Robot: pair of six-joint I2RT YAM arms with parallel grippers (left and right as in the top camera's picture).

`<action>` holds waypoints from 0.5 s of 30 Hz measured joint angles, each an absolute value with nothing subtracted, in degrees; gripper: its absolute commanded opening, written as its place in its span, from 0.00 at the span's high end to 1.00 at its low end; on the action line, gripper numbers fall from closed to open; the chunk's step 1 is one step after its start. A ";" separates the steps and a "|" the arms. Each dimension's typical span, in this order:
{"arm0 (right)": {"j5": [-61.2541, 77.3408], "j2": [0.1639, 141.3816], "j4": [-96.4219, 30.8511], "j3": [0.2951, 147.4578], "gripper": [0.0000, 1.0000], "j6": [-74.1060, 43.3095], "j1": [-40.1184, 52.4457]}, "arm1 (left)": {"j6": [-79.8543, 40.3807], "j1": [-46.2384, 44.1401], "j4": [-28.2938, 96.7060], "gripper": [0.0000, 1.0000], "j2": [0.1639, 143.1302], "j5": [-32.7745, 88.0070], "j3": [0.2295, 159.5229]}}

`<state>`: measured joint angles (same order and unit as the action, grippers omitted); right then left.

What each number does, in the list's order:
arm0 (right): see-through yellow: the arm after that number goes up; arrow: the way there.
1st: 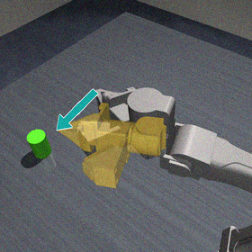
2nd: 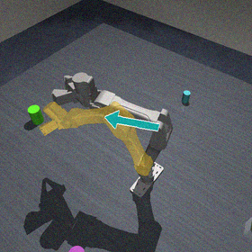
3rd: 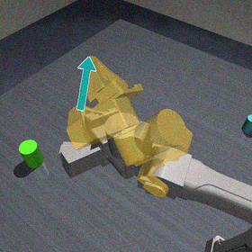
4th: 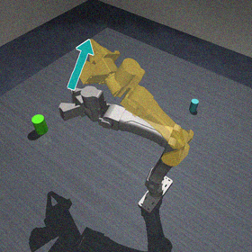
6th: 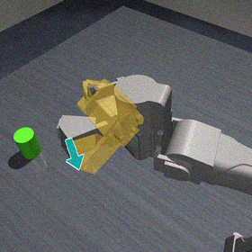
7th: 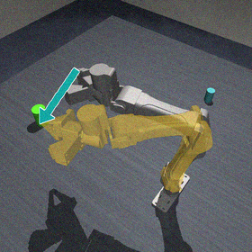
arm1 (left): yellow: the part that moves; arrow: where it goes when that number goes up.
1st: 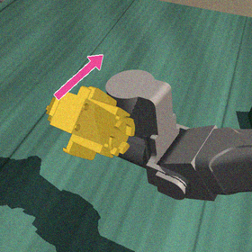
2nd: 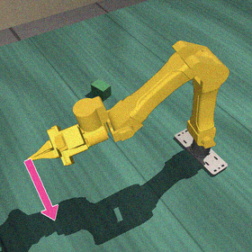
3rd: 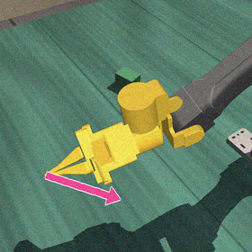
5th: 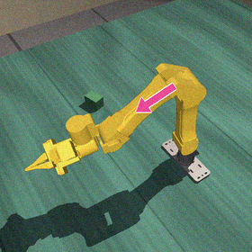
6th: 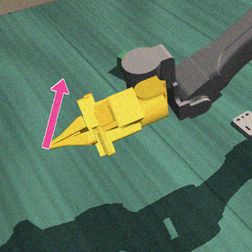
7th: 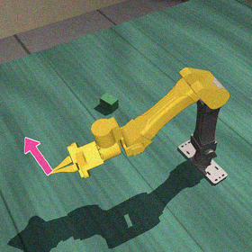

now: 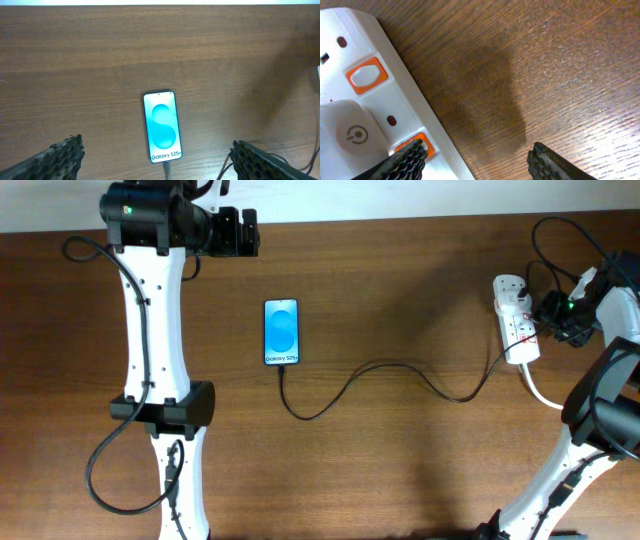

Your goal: Plug charger to phone and switch on socket

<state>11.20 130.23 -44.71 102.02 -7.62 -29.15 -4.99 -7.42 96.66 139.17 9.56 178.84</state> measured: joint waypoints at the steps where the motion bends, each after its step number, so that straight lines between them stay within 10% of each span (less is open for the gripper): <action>1: 11.29 130.26 -44.58 102.02 0.30 -7.66 -29.15 | -5.02 -7.42 96.66 0.01 139.17 9.56 178.84; 15: 13.17 130.37 -44.03 102.02 0.30 -7.79 -29.15 | -4.99 -7.42 96.66 0.01 139.17 9.56 178.84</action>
<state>13.17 130.37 -44.03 102.02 -7.79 -29.15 -4.99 -7.42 96.66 139.17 9.56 178.84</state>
